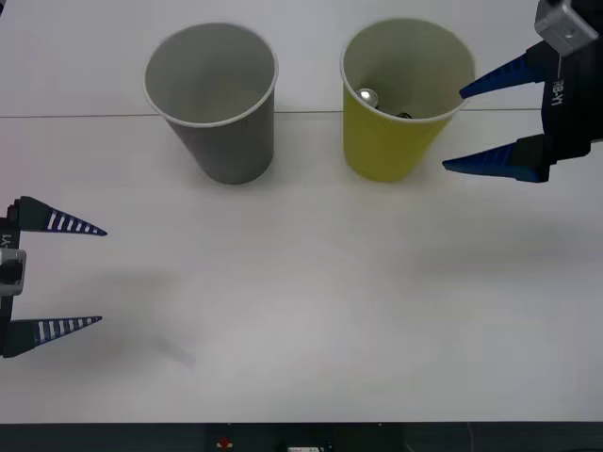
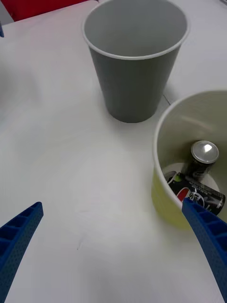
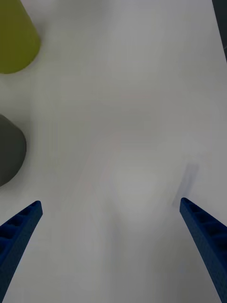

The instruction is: Put the can into the green bin and the plastic bottle into the gray bin

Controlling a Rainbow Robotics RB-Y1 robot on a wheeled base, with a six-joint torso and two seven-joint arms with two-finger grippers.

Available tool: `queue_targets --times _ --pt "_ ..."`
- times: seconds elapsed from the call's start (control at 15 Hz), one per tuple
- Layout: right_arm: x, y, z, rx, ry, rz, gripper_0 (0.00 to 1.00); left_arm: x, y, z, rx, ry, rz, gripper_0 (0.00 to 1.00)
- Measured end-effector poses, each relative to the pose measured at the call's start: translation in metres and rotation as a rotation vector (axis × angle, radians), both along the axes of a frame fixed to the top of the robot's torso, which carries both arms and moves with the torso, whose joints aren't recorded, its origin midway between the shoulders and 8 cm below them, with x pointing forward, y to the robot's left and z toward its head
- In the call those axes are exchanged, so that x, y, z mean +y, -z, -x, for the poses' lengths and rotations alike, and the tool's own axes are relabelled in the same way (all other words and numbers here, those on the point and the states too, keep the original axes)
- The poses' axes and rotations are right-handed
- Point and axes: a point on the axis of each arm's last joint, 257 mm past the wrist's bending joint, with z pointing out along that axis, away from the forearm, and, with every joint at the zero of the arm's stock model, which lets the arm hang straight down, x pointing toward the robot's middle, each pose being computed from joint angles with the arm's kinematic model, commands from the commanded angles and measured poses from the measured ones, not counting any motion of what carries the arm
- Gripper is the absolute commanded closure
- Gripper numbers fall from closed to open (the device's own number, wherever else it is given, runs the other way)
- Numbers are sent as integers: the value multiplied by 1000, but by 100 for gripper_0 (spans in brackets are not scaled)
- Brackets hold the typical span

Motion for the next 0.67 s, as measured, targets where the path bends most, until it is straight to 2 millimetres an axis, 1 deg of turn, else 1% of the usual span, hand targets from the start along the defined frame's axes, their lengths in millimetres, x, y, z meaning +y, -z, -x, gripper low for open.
queue_targets --times 0.27,0.67 --pt "-7 21 26 -52 -112 -17 0 0 0 0 0 0 0 0" --pt "-23 60 47 -124 -201 -2 0 0 0 0 0 0 0 0"
